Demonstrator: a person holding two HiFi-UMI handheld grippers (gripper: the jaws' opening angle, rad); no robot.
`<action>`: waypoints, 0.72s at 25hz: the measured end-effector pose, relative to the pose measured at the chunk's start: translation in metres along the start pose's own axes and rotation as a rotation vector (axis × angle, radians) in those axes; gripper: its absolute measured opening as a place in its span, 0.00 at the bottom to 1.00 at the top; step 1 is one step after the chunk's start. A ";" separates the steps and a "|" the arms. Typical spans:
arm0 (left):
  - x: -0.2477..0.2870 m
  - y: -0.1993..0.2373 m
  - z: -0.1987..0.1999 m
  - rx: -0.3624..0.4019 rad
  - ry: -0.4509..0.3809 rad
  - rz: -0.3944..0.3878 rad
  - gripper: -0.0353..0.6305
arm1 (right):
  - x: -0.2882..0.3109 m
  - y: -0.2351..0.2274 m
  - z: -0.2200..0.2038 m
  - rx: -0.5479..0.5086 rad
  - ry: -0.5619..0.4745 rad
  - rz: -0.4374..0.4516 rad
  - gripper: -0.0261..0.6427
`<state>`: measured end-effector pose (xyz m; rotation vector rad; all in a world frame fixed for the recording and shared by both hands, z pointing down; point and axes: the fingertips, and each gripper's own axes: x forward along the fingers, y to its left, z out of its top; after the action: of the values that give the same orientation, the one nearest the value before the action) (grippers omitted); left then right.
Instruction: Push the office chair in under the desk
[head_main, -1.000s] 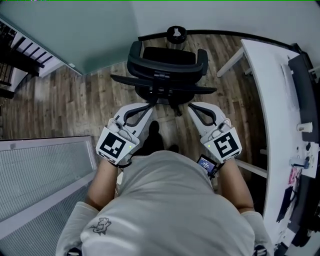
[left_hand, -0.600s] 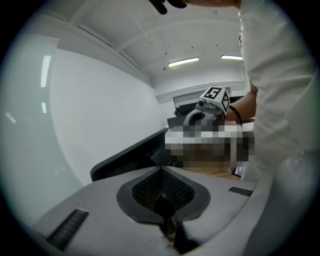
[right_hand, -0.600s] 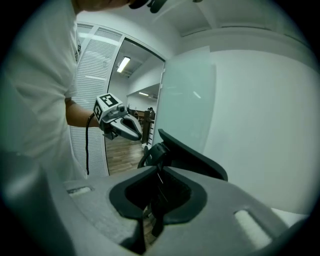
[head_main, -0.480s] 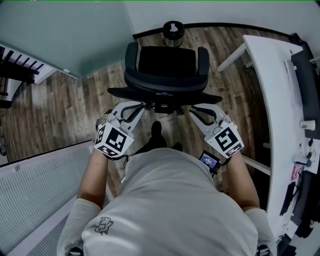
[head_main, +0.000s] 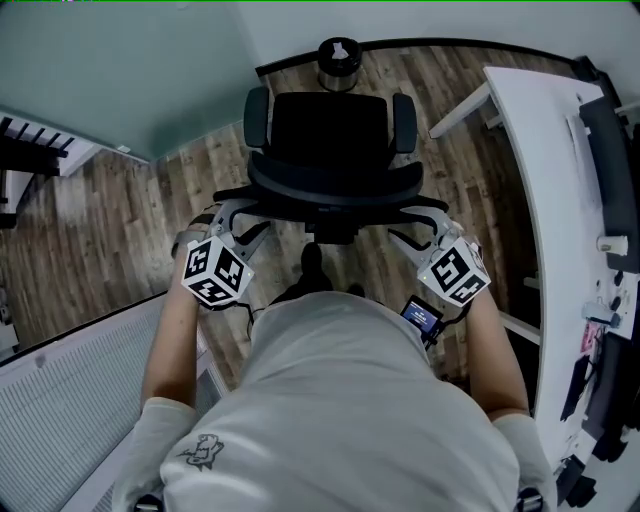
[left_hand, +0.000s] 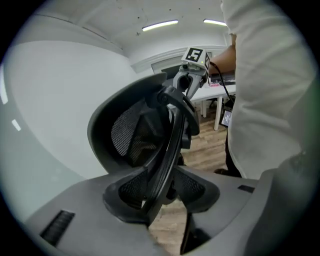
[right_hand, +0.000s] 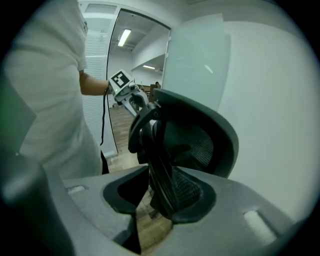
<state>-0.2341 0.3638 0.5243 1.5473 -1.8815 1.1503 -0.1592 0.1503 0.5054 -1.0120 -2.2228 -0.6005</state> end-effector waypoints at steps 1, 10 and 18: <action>0.002 0.002 -0.007 0.019 0.025 -0.010 0.30 | 0.003 -0.001 -0.006 -0.016 0.034 0.007 0.26; 0.017 0.014 -0.053 0.108 0.173 -0.147 0.35 | 0.033 -0.005 -0.042 -0.141 0.242 0.092 0.31; 0.037 0.014 -0.071 0.143 0.208 -0.224 0.36 | 0.050 -0.016 -0.056 -0.215 0.371 0.127 0.34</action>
<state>-0.2690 0.4005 0.5881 1.5982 -1.4794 1.3094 -0.1779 0.1314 0.5771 -1.0419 -1.7844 -0.9044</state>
